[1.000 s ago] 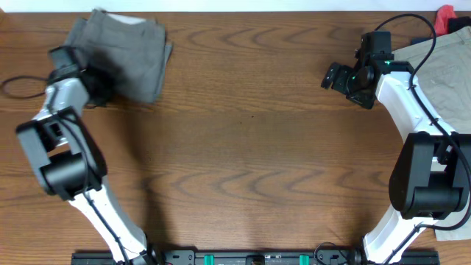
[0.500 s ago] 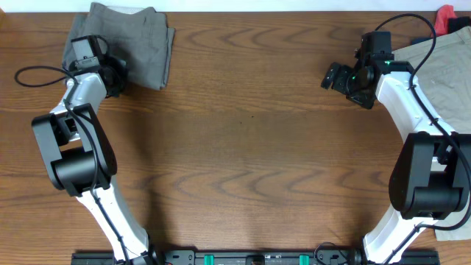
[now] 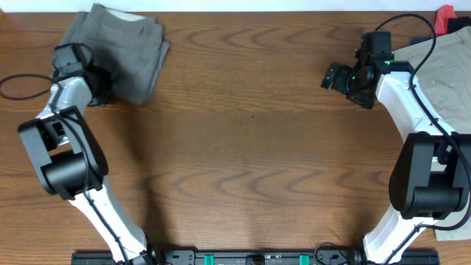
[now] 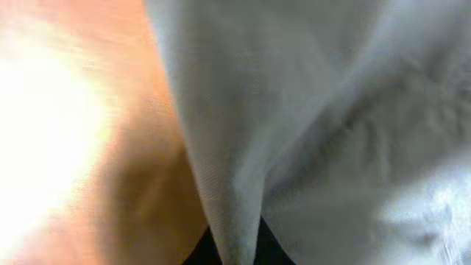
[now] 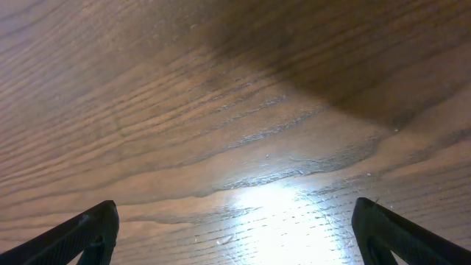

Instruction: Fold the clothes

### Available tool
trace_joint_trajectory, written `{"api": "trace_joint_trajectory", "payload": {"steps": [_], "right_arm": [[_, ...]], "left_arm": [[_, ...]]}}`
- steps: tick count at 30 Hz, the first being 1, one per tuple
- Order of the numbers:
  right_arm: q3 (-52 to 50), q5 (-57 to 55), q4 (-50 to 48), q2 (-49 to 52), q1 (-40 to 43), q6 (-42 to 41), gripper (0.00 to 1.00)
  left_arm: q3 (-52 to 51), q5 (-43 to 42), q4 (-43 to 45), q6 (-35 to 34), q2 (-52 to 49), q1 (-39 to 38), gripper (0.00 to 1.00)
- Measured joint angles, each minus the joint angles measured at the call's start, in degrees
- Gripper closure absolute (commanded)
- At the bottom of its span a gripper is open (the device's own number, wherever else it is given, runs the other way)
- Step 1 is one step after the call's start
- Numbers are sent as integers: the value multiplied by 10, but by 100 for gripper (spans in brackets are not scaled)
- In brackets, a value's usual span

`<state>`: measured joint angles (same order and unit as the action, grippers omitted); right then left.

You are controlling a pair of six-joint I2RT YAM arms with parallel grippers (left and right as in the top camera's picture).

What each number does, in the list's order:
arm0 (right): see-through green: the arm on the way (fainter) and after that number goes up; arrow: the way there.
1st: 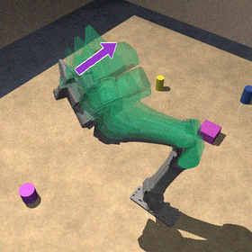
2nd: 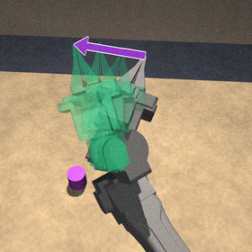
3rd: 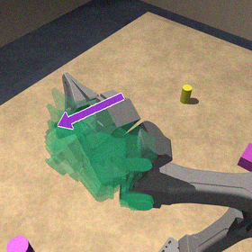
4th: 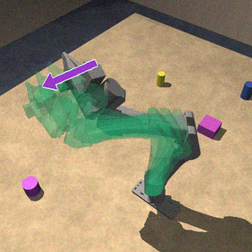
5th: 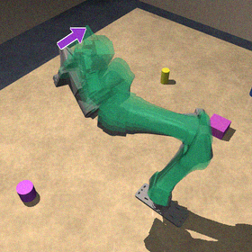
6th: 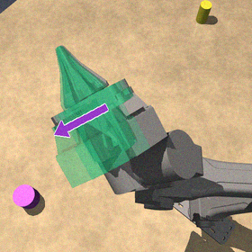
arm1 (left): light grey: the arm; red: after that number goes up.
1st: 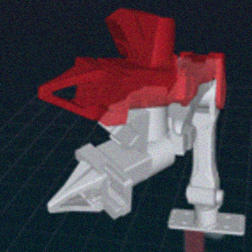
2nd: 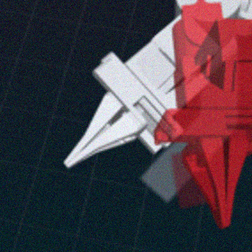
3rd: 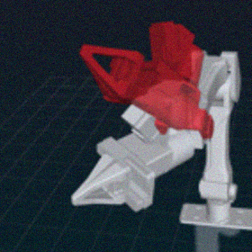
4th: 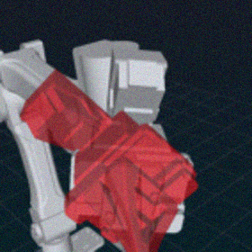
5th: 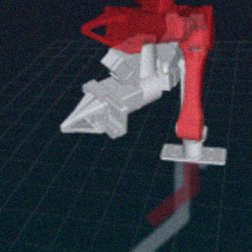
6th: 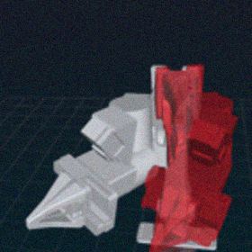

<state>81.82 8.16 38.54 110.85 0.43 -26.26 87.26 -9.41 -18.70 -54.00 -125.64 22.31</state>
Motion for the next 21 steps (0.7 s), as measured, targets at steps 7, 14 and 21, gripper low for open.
{"api": "trace_joint_trajectory", "payload": {"steps": [7, 14, 21], "right_arm": [[0, 0, 0, 0, 0, 0, 1], [0, 0, 0, 0, 0, 0, 1], [0, 0, 0, 0, 0, 0, 1]], "left_arm": [[5, 4, -48, 0, 4, 73, 94], [4, -2, -33, -2, 4, 91, 94], [2, -2, 42, -16, 3, 33, 94]]}}
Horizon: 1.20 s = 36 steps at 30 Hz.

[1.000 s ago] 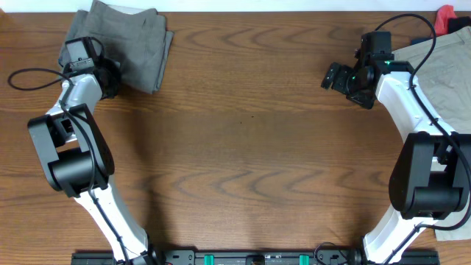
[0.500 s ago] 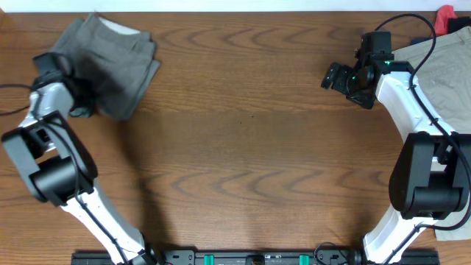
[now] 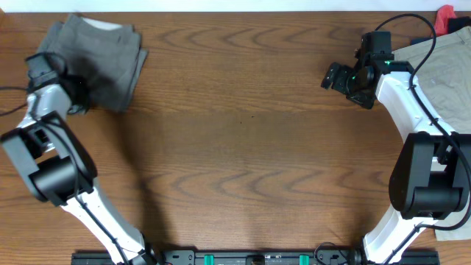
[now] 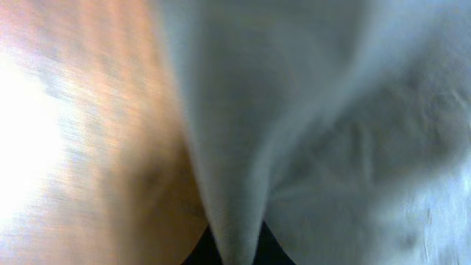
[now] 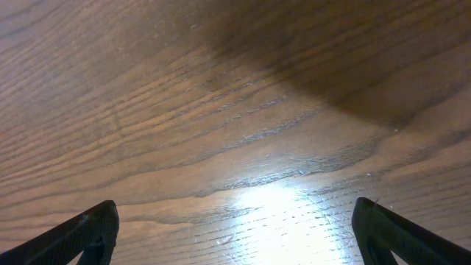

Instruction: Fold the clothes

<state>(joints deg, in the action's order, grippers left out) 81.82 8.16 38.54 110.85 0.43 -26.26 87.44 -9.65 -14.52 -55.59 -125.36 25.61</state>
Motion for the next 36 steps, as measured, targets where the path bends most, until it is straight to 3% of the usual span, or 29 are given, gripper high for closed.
{"api": "trace_joint_trajectory", "payload": {"steps": [6, 23, 28, 31, 36], "right_arm": [[0, 0, 0, 0, 0, 0, 1], [0, 0, 0, 0, 0, 0, 1], [0, 0, 0, 0, 0, 0, 1], [0, 0, 0, 0, 0, 0, 1], [0, 0, 0, 0, 0, 0, 1]], "left_arm": [[0, 11, 46, -1, 0, -49, 91], [-1, 22, 109, 62, -26, -47, 86], [-1, 22, 107, 69, -30, -47, 59], [-1, 20, 98, 82, -30, -47, 37], [9, 22, 67, 118, -26, -48, 26]]}}
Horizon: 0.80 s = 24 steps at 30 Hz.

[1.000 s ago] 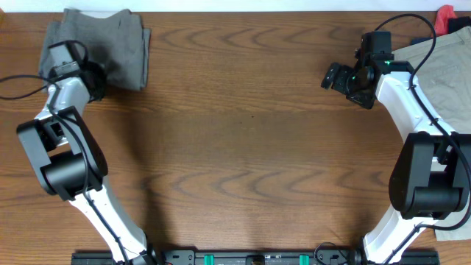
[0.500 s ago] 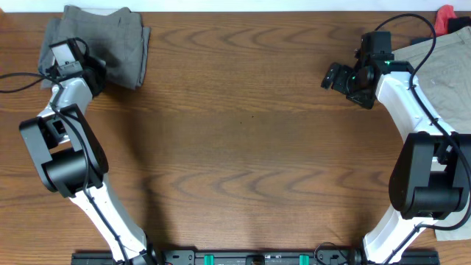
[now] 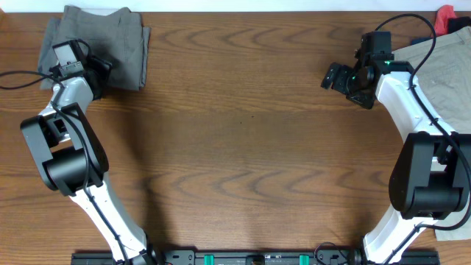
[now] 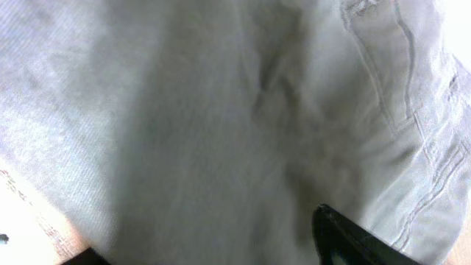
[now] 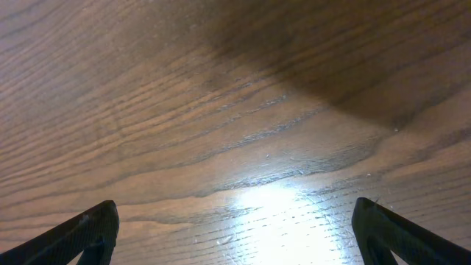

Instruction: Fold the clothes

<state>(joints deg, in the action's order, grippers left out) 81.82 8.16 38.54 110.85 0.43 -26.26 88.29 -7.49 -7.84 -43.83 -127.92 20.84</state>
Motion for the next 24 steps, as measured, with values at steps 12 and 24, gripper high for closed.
{"api": "trace_joint_trajectory", "payload": {"steps": [12, 24], "right_arm": [[0, 0, 0, 0, 0, 0, 1], [0, 0, 0, 0, 0, 0, 1]], "left_arm": [[-12, 2, -160, 46, 65, 16, 31], [-12, 30, -109, 66, 146, 16, 81]]}}
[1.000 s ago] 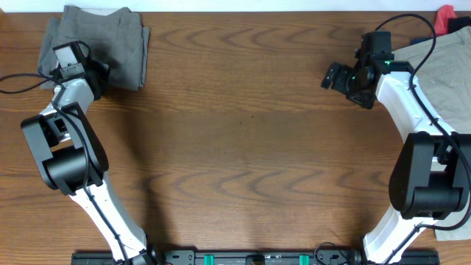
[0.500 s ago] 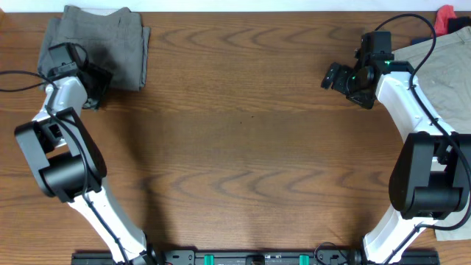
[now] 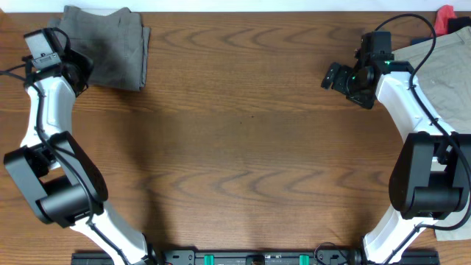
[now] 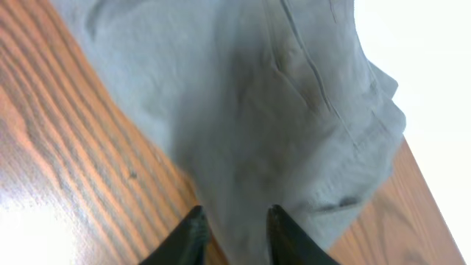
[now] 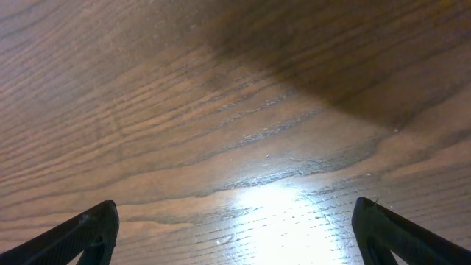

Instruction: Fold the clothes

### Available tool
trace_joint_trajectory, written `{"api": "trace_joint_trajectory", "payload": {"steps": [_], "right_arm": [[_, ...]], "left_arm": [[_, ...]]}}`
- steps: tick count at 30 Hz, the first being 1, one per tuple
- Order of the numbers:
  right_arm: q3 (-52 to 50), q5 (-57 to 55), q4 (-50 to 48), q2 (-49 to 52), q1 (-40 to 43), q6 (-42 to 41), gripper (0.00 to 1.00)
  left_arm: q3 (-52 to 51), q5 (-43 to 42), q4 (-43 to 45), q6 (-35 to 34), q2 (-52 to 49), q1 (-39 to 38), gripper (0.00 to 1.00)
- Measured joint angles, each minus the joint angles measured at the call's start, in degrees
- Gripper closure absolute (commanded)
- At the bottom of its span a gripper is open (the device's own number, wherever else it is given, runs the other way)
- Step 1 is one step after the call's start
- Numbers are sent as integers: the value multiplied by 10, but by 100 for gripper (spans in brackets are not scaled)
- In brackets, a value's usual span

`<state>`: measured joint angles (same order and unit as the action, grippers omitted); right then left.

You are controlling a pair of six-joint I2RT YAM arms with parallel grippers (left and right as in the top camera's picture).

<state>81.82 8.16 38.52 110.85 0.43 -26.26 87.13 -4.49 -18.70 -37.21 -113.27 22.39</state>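
A folded grey garment [image 3: 107, 46] lies flat at the table's far left corner. My left gripper [image 3: 76, 71] is at its left front edge. In the left wrist view the garment [image 4: 243, 96] narrows down into the small gap between the fingers [image 4: 193, 237], which are drawn close on the cloth edge, so the left gripper [image 4: 235, 237] is shut on it. My right gripper [image 3: 335, 77] hovers over bare wood at the far right, open, with its fingertips [image 5: 88, 232] in the frame's lower corners and nothing between them [image 5: 235, 235].
A beige garment [image 3: 445, 62] lies spread at the right edge under the right arm, with a red item [image 3: 446, 15] behind it. A black cable [image 3: 11, 70] trails off the left edge. The table's far edge [image 3: 235, 9] runs just behind the grey garment.
My left gripper was open over the grey garment. Now its wrist sits further left and its fingers are drawn together on the garment's edge. The garment and right arm have not moved.
At first my left gripper was shut on the rumpled grey garment, which lay a little right of the corner. Then the garment was further left, still held. Then it lay flat and squared in the far left corner with the gripper open. Now the gripper pinches its edge.
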Motion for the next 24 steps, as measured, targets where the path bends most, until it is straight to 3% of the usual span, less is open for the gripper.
{"api": "trace_joint_trajectory", "payload": {"steps": [1, 11, 24], "right_arm": [[0, 0, 0, 0, 0, 0, 1], [0, 0, 0, 0, 0, 0, 1], [0, 0, 0, 0, 0, 0, 1]], "left_arm": [[0, 9, 10, 0, -7, 0, 85], [0, 71, 85, 30, -107, 1, 88], [-1, 73, 9, 58, -96, 5, 88]]}}
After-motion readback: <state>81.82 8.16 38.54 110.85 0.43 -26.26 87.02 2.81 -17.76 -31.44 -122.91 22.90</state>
